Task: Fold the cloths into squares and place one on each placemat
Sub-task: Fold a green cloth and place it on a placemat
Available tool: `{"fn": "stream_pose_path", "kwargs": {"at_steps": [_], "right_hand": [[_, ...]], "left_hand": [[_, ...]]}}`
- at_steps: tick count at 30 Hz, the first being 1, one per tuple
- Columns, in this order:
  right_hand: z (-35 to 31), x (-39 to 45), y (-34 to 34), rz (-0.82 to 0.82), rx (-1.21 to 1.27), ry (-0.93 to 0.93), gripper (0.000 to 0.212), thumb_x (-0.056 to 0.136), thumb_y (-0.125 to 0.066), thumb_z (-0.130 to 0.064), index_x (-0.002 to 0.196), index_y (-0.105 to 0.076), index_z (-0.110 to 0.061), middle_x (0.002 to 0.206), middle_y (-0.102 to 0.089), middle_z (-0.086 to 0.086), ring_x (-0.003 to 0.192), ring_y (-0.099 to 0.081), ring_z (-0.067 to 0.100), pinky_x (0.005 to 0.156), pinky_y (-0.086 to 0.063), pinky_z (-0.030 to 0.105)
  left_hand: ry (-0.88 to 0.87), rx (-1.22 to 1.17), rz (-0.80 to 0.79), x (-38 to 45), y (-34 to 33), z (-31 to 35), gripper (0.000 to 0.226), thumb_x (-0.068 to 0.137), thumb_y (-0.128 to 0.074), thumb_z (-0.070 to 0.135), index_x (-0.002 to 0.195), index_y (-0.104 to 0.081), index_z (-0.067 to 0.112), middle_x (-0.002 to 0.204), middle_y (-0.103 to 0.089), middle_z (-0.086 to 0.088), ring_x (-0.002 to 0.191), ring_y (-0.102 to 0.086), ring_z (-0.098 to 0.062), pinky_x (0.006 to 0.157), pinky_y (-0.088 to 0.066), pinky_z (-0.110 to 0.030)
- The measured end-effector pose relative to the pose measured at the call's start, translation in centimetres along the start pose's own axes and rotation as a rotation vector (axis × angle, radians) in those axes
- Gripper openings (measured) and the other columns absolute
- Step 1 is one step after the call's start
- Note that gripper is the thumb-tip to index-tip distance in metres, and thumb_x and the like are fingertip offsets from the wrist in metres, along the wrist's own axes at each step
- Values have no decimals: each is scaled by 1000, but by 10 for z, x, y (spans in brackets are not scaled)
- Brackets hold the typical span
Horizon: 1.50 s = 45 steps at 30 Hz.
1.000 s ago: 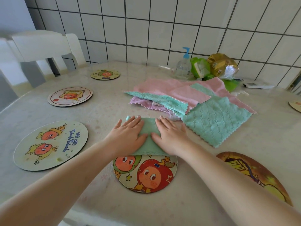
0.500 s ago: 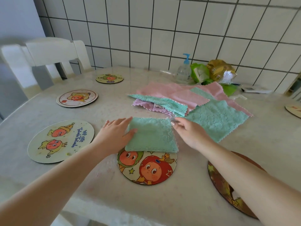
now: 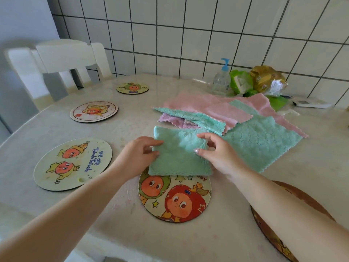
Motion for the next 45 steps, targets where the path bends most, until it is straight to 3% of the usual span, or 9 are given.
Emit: {"fn": "stream_pose_path", "kwargs": {"at_steps": [4, 9, 13, 17, 19, 21, 29, 35, 45], "right_hand": [[-6, 25, -2, 27, 186, 33, 38, 83, -66, -18, 111, -53, -40, 122, -47, -17, 109, -43, 4, 93, -34, 26], [-20, 87, -14, -56, 290, 13, 36, 83, -67, -15, 101, -58, -44, 79, -43, -15, 77, -43, 6, 76, -38, 20], [-40, 133, -30, -87, 343, -68, 34, 83, -67, -12, 98, -62, -41, 91, -54, -12, 83, -49, 6, 76, -40, 21], [-66, 172, -48, -113, 341, -168, 37, 83, -66, -16, 96, -64, -50, 110, -62, -10, 75, -53, 4, 66, -43, 22], [-80, 193, -56, -118, 344, -239, 39, 85, -65, -15, 102, -62, -50, 114, -60, -3, 71, -63, 24, 59, -54, 32], [-95, 216, -67, -111, 309, -279, 42, 86, -63, -11, 111, -60, -44, 120, -59, -1, 97, -62, 42, 79, -54, 47], [-129, 323, -107, -80, 509, -419, 44, 87, -50, 11, 118, -57, -20, 105, -57, -4, 77, -62, 13, 56, -56, 21], [-124, 395, -137, -81, 409, -467, 47, 86, -55, 6, 126, -55, -19, 124, -53, 1, 89, -63, 25, 82, -56, 44], [-87, 457, -164, -97, 313, -475, 48, 86, -57, 1, 128, -54, -22, 106, -60, -2, 88, -64, 24, 89, -53, 43]], "left_hand": [[125, -401, 58, 25, 10, -4, 42, 88, -59, 4, 111, -61, 39, 104, -65, 15, 92, -65, -2, 80, -54, -20], [296, -743, 38, 84, 39, -11, 46, 88, -49, -11, 115, -60, 24, 111, -67, 3, 95, -68, -12, 83, -56, -28], [415, -785, 28, 123, 73, -18, 46, 87, -46, -15, 121, -58, 14, 107, -69, -1, 96, -68, -15, 88, -54, -34], [516, -735, 40, 157, 112, -27, 47, 87, -46, -15, 120, -60, 15, 115, -65, -2, 100, -66, -20, 93, -51, -41], [521, -714, 38, 179, 131, -36, 48, 86, -47, -15, 115, -62, 19, 119, -63, -2, 98, -67, -20, 88, -53, -37], [516, -687, 36, 205, 150, -46, 47, 86, -47, -14, 113, -63, 22, 121, -61, 0, 98, -66, -19, 87, -54, -36], [473, -432, -16, 321, 200, -85, 53, 79, -50, -7, 97, -67, 39, 125, -59, 3, 113, -56, -22, 101, -44, -44], [443, -273, -57, 390, 206, -121, 55, 81, -43, -8, 123, -59, 25, 127, -56, 0, 112, -54, -18, 92, -45, -28], [353, -37, -145, 446, 197, -165, 57, 85, -45, -4, 134, -50, 25, 141, -44, 2, 117, -51, -17, 89, -38, -19]]}}
Point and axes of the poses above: each hand's wrist, its own x-axis towards the middle knuckle, its own y-axis out of the back of the hand, z = x × y, the point moved 1 cm from there along x, towards the middle knuckle
